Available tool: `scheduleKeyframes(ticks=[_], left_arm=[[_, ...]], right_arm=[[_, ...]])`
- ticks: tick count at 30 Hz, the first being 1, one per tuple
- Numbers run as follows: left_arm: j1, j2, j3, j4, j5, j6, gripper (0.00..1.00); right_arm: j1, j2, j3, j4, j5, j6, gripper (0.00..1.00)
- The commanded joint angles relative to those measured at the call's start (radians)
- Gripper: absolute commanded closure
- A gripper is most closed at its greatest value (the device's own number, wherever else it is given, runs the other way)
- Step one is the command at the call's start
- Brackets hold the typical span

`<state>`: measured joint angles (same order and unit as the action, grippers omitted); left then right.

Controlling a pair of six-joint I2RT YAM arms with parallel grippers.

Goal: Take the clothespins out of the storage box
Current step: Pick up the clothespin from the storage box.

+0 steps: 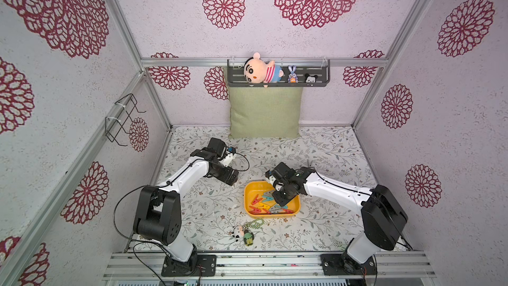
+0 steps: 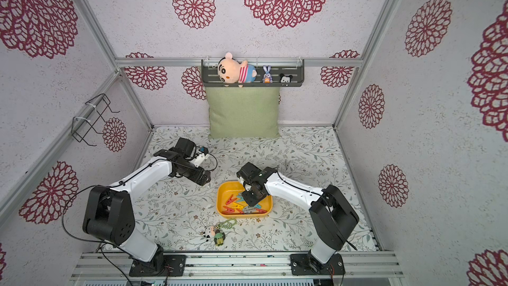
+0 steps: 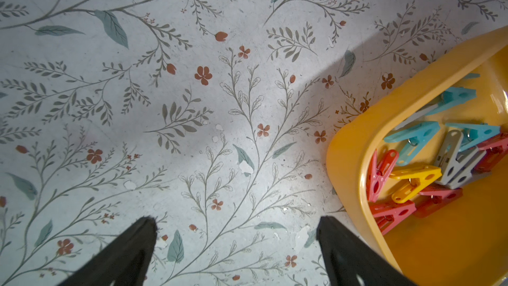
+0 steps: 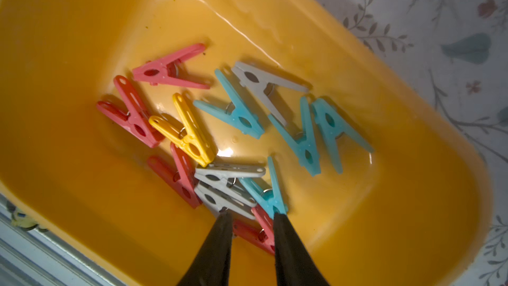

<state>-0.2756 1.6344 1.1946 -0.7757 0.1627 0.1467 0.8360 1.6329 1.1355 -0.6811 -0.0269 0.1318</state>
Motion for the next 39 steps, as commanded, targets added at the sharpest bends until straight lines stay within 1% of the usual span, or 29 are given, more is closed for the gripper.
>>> scheduleKeyframes(ticks=[1,9,14,23,30,39], left_arm=[[0.011,0.001,-0.009,0.009,-0.005,0.000,0.01],[0.054,0.023,-0.001,0.005,0.024,-0.015,0.01],[0.061,0.029,-0.004,0.006,0.026,-0.016,0.01],[0.062,0.027,-0.007,0.008,0.020,-0.013,0.01],[0.064,0.027,-0.009,0.011,0.021,-0.010,0.01],[0.064,0.027,-0.008,0.010,0.021,-0.010,0.01]], right_arm=[[-0.003,0.018,-0.011,0.013,0.038,0.003,0.69],[-0.011,0.005,-0.014,0.063,0.060,0.018,0.70],[-0.001,0.010,0.021,0.103,-0.005,0.026,0.70],[0.049,0.107,0.102,0.105,-0.005,0.029,0.71],[0.061,0.171,0.142,0.109,0.007,0.027,0.73],[0.068,0.219,0.156,0.130,0.028,0.038,0.74]])
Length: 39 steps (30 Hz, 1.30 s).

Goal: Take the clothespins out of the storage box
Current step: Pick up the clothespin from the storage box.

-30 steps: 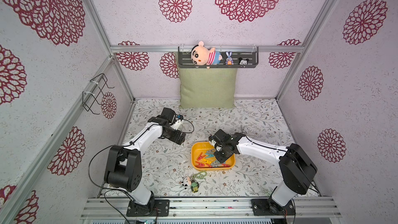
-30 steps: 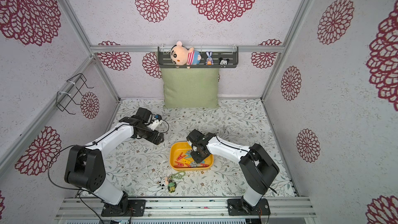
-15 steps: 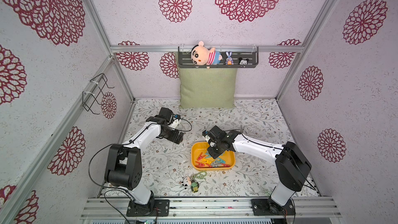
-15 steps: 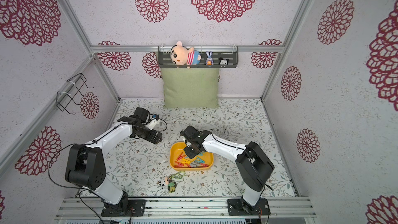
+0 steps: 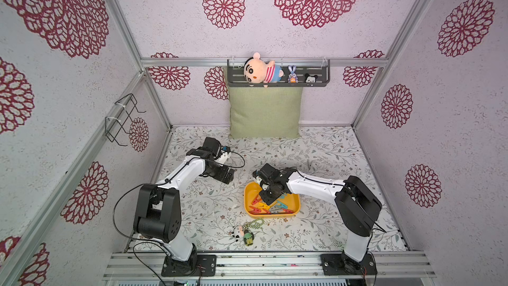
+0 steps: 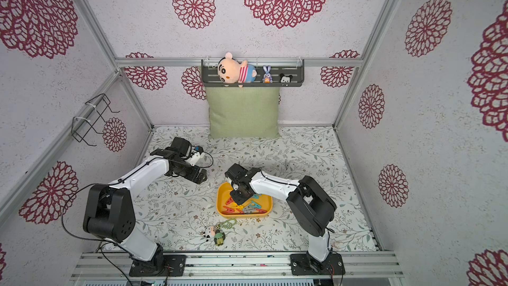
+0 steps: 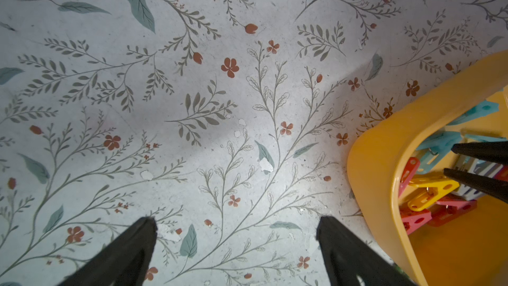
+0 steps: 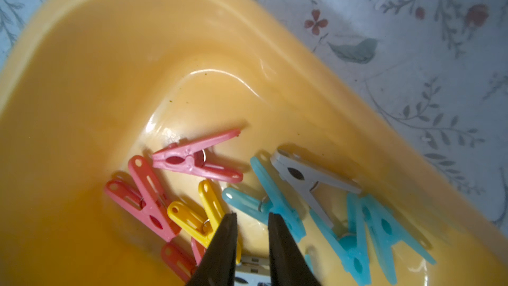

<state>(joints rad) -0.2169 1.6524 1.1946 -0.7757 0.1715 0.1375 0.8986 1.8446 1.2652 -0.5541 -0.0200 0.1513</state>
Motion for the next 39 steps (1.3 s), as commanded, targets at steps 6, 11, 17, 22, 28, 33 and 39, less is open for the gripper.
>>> scheduleKeyframes(ticks=[6,11,17,22,28,33,39], left_arm=[[0.006,0.006,-0.007,0.009,0.015,-0.001,0.01],[0.006,0.003,-0.005,0.010,0.016,-0.002,0.01],[0.005,0.001,-0.005,0.007,0.018,-0.003,0.01],[0.006,-0.003,-0.001,0.006,0.021,-0.003,0.01],[0.005,-0.003,0.000,0.005,0.025,-0.003,0.01],[0.006,-0.009,0.001,0.002,0.023,-0.003,0.01],[0.006,-0.016,-0.001,0.004,0.017,-0.003,0.01]], right_arm=[[0.006,0.024,0.021,0.010,0.035,0.028,0.75],[0.006,0.020,-0.003,-0.007,0.064,0.032,0.76],[0.006,-0.018,-0.043,-0.023,0.069,0.053,0.76],[0.006,-0.067,-0.092,-0.044,0.079,0.073,0.75],[0.006,-0.098,-0.104,-0.047,0.083,0.086,0.76],[0.007,-0.074,-0.072,-0.038,0.084,0.080,0.76],[0.006,-0.087,-0.029,-0.033,0.076,0.079,0.75]])
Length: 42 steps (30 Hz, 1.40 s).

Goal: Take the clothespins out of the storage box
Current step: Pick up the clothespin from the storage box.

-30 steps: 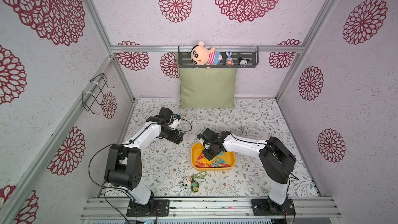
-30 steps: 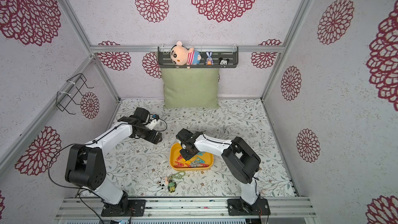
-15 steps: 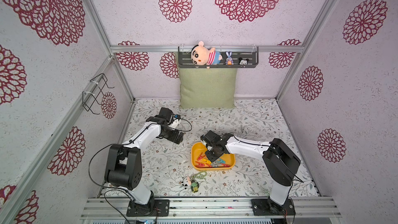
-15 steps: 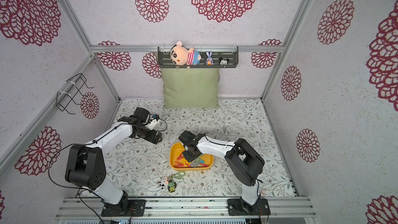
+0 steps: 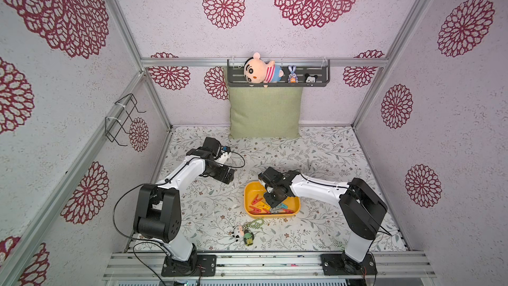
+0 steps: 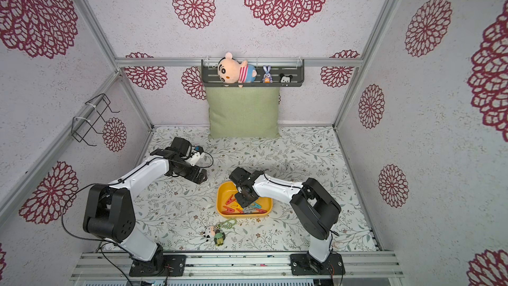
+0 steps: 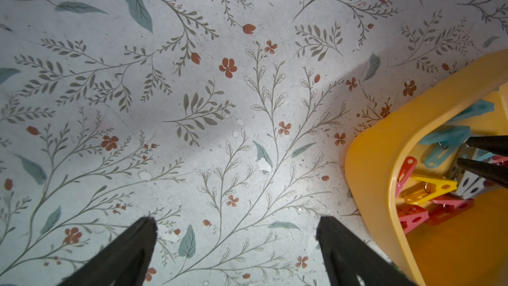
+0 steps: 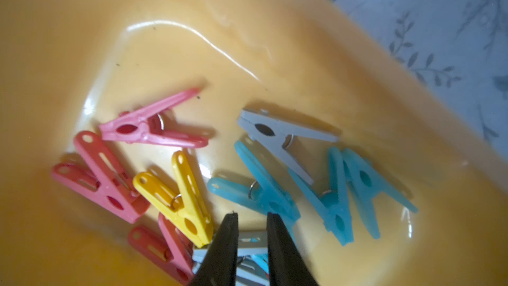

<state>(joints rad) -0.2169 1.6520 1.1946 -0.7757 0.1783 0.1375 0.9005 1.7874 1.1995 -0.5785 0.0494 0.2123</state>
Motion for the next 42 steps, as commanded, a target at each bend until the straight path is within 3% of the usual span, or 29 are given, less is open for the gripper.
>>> scheduleKeyframes(ticks=[1,10,26,42], left_arm=[[0.005,-0.014,-0.002,0.003,0.010,-0.003,0.01],[0.006,-0.011,-0.003,0.006,0.015,-0.002,0.01],[0.005,-0.009,-0.003,0.004,0.014,-0.003,0.01],[0.006,-0.012,-0.001,0.003,0.021,-0.004,0.01]], right_arm=[[0.004,-0.035,0.043,-0.010,0.003,0.021,0.75],[0.004,-0.010,0.050,-0.025,0.020,0.019,0.73],[-0.034,0.110,0.135,-0.060,0.027,-0.131,0.72],[-0.039,0.131,0.093,-0.020,-0.030,-0.120,0.73]])
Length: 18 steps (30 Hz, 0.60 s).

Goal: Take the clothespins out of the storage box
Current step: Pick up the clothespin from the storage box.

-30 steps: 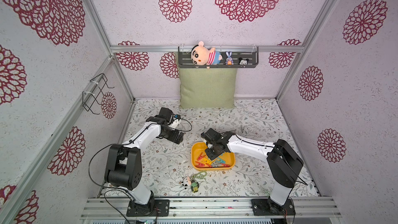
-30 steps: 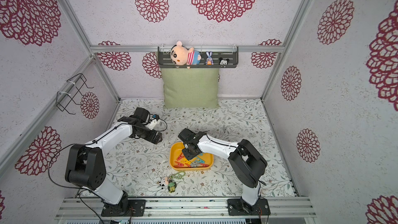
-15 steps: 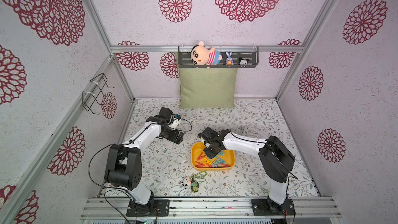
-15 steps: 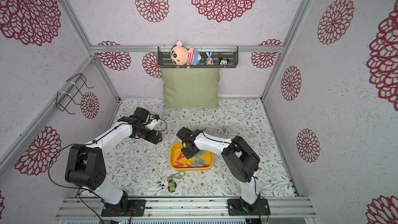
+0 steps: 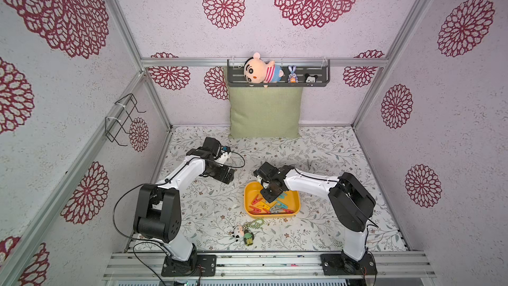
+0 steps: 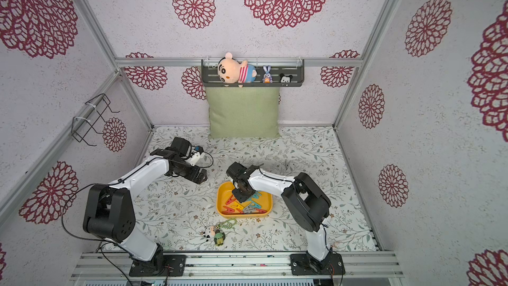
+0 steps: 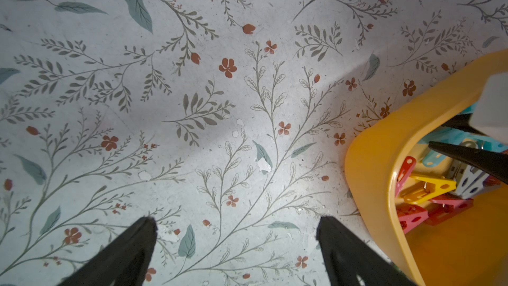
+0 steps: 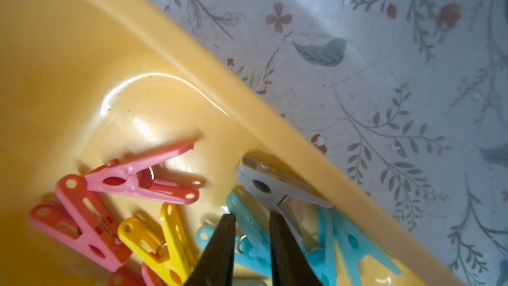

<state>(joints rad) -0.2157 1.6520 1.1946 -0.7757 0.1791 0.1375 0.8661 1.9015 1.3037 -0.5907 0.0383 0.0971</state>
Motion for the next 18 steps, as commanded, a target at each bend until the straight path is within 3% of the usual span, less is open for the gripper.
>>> scheduleKeyframes(ticks=[1,13,18], left_arm=[[0.005,-0.014,-0.001,0.002,0.017,-0.004,0.01],[0.004,-0.018,-0.003,0.004,0.020,-0.004,0.01],[0.004,-0.023,-0.003,0.003,0.020,-0.004,0.01]], right_arm=[[-0.003,0.018,-0.013,-0.007,-0.018,-0.004,0.73],[0.011,0.011,-0.039,-0.012,0.008,0.008,0.73],[0.014,-0.003,-0.033,0.002,0.013,0.019,0.82]])
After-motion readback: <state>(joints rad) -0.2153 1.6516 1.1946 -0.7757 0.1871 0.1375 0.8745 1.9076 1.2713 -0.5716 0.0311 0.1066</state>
